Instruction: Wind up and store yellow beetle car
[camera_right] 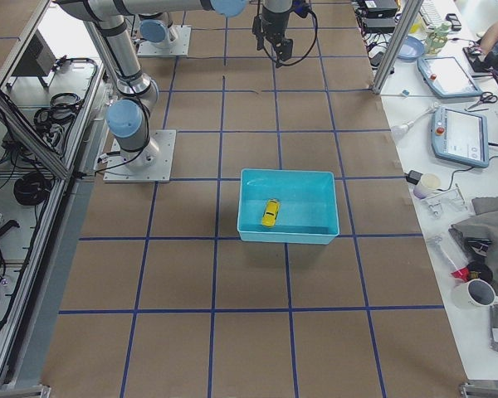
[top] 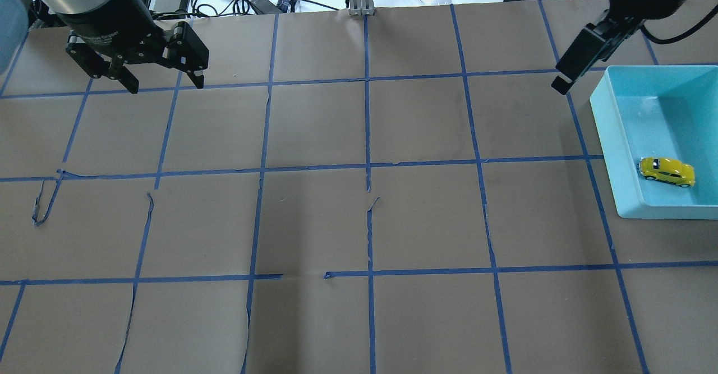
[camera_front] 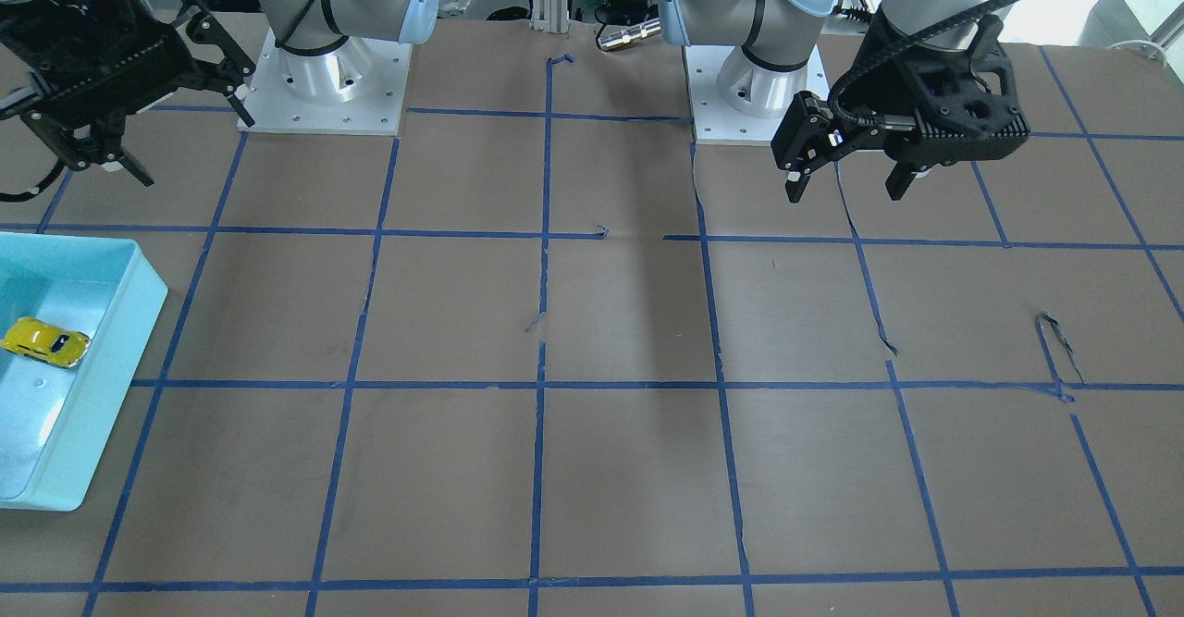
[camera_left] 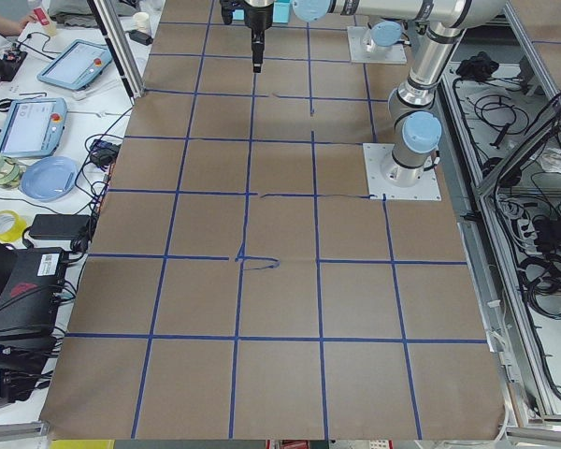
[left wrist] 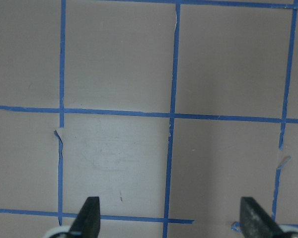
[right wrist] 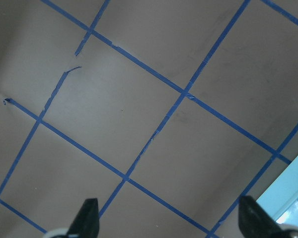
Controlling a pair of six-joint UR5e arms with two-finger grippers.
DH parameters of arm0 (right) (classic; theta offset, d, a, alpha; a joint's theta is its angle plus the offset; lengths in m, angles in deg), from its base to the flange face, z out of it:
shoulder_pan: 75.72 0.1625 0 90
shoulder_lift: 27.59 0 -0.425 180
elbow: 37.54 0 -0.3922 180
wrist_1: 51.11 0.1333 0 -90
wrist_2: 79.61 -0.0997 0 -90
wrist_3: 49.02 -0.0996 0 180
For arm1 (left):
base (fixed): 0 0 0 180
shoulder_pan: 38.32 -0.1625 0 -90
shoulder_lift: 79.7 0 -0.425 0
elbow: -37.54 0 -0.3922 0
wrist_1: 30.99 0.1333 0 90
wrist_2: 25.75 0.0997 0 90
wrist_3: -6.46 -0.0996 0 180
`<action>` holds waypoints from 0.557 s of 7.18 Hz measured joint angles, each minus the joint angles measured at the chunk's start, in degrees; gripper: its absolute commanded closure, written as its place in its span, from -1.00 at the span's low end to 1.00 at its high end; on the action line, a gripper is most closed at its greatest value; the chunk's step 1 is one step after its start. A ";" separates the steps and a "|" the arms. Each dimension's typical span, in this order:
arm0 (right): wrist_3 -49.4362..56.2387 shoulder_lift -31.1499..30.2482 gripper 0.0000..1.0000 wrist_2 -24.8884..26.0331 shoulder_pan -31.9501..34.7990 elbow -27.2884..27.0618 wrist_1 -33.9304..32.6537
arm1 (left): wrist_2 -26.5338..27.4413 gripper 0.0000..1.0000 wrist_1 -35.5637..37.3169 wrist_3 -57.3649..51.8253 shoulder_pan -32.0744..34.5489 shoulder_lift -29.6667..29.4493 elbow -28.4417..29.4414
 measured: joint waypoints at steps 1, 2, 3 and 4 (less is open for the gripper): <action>-6.88 0.11 -1.00 1.36 1.77 -0.03 -0.26 | -0.02 -1.00 0.00 0.00 0.00 0.01 0.00; -15.35 0.42 -1.00 2.58 3.61 -0.15 -1.09 | -0.04 -1.00 0.00 0.00 0.00 0.01 0.00; -23.63 0.99 -1.00 3.24 5.51 -0.26 -2.62 | -0.05 -1.00 0.00 0.00 0.00 0.01 0.00; -29.69 1.46 -1.00 3.53 6.65 -0.38 -4.58 | -0.05 -1.00 -0.02 0.00 0.00 0.01 0.00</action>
